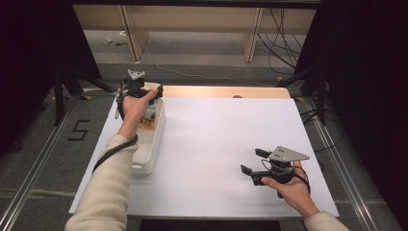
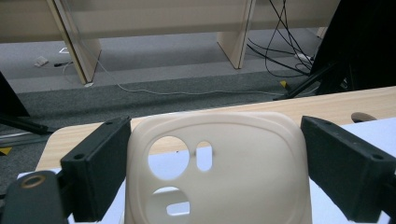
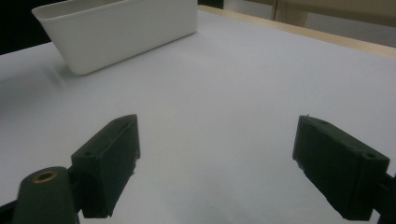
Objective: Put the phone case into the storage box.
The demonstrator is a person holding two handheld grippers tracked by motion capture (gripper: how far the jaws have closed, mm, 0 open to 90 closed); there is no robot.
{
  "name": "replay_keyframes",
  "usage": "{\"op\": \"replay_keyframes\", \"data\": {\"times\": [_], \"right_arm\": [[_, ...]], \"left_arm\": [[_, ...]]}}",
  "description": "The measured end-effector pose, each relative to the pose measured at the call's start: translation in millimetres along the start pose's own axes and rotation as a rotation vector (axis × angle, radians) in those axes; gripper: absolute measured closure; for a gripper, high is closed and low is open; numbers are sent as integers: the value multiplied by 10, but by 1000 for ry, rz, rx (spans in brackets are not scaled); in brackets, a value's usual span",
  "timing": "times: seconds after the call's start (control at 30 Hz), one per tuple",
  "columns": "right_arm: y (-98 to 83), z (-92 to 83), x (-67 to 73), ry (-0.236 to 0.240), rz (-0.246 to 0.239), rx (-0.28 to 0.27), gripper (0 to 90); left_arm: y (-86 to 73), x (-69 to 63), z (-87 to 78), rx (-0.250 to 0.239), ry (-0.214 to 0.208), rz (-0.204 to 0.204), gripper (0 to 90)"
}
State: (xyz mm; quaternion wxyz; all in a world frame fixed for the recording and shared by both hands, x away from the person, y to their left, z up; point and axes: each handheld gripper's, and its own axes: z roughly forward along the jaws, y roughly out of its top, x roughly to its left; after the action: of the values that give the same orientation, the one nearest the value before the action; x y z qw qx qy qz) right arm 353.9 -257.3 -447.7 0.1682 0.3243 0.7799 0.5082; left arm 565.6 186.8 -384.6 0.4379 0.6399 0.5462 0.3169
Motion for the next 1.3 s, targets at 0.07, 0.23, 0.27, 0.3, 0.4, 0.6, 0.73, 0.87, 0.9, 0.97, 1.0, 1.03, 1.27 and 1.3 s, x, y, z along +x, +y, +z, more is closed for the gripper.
{"op": "replay_keyframes", "data": {"times": [0.07,0.23,0.27,0.3,0.4,0.6,0.73,0.87,0.9,0.97,1.0,1.03,1.27,1.3], "right_arm": [[0,0,0,0,0,0,159],[0,1,0,1,-1,0,159],[0,1,0,1,-1,0,158],[0,2,0,1,-1,-1,158],[-1,1,0,1,0,0,159],[0,1,0,1,0,0,158],[-1,2,-1,2,-1,-1,158],[0,1,-1,2,0,-1,158],[0,2,-1,2,0,-1,158],[0,3,0,2,-1,-1,158],[1,3,1,2,-1,-2,158],[1,2,1,3,-2,-2,158],[0,0,-2,2,1,0,158],[0,0,-2,2,1,-1,158]], "left_arm": [[9,7,10,-2,-1,-4,112],[29,12,29,-6,-3,-2,112],[33,13,34,-6,-2,-3,112],[36,14,39,-5,-1,-3,112],[46,15,53,-5,-1,0,112],[75,22,82,-4,0,-4,112],[97,24,100,-7,-1,-2,112],[111,34,126,-8,-2,-5,111],[113,35,131,-8,-2,-6,112],[118,38,144,-7,-2,-5,112],[119,37,150,-7,-3,-3,111],[121,35,157,-8,-4,0,111],[124,29,206,-11,-7,4,111],[125,30,213,-12,-8,3,111]]}}
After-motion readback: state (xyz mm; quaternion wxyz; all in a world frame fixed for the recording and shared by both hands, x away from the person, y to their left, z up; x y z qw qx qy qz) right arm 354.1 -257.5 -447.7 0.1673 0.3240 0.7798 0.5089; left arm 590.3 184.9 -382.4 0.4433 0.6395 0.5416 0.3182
